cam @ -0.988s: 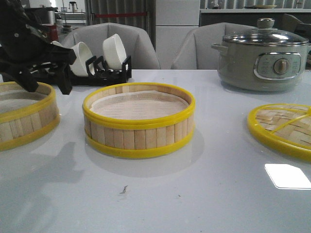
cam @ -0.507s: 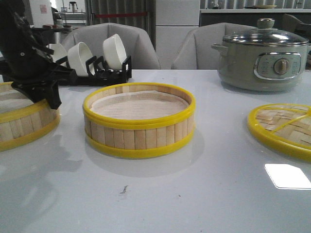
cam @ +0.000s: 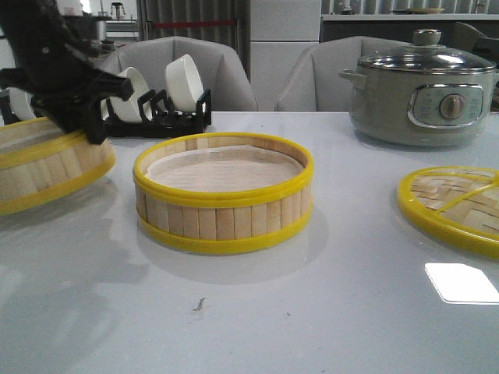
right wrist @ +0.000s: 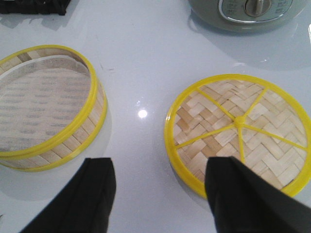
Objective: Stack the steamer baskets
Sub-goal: 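Grip the basket rim with the left gripper and lift it, then carry the basket over the middle basket and lower it on top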
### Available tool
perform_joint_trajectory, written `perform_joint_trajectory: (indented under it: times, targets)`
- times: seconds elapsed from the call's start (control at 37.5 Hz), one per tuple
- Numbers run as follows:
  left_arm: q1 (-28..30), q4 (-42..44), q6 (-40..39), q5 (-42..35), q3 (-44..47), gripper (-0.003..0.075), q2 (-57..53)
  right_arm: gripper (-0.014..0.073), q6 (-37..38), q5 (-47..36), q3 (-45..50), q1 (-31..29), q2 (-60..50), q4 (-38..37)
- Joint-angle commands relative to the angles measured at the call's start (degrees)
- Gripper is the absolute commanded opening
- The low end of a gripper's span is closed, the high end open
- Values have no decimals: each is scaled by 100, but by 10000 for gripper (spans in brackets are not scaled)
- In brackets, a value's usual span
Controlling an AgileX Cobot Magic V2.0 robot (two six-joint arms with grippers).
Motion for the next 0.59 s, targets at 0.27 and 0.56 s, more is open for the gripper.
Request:
perform_joint_trajectory:
  times: [0.27,0.56]
  targets:
    - [-1589,-323,197,238,-1374,87,-457,516,4,-416,-204,-40,-44,-2]
    - [-2825,-129,210,255,-1374,87,-60,516,4,-315,-204,-40,-44,-2]
